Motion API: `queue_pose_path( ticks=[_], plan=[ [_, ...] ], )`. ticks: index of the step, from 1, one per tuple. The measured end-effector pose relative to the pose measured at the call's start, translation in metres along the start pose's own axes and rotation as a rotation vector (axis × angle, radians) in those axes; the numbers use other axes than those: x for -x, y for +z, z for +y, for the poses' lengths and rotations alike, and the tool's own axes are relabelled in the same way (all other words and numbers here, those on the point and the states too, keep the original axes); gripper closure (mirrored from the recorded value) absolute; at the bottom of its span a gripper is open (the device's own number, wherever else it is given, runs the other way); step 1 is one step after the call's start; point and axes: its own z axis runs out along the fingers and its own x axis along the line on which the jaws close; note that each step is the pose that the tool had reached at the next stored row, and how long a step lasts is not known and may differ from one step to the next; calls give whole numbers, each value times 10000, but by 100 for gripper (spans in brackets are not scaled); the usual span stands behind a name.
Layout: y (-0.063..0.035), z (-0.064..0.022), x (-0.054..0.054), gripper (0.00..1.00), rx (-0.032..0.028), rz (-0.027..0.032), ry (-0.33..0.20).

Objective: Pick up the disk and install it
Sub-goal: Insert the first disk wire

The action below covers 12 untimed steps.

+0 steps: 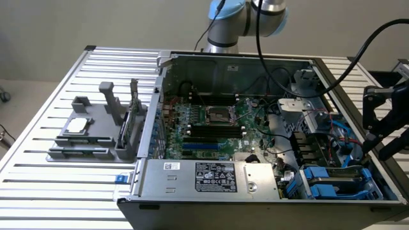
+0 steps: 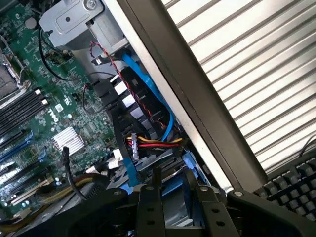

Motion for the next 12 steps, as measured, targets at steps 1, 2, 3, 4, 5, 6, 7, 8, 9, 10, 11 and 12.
queue_pose_path(
  ticks=[1, 2, 3, 4, 5, 6, 7, 8, 9, 10, 11, 12],
  plan=[
    [16, -1, 1, 69, 3, 1, 126],
    [34, -1, 2, 69, 6, 3, 283],
    [52, -1, 2, 69, 11, 6, 450],
    [69, -1, 3, 69, 16, 9, 627],
    [86, -1, 3, 69, 21, 11, 814],
    [103, 0, 4, 69, 26, 14, 992],
    [119, 0, 4, 69, 31, 17, 1173],
    [136, 0, 5, 69, 37, 20, 1357],
    [152, 0, 5, 69, 42, 23, 1538],
    [169, 0, 6, 69, 47, 27, 1717],
    [184, 1, 6, 69, 52, 29, 1903],
    [197, 1, 7, 69, 57, 32, 2083]
  ],
)
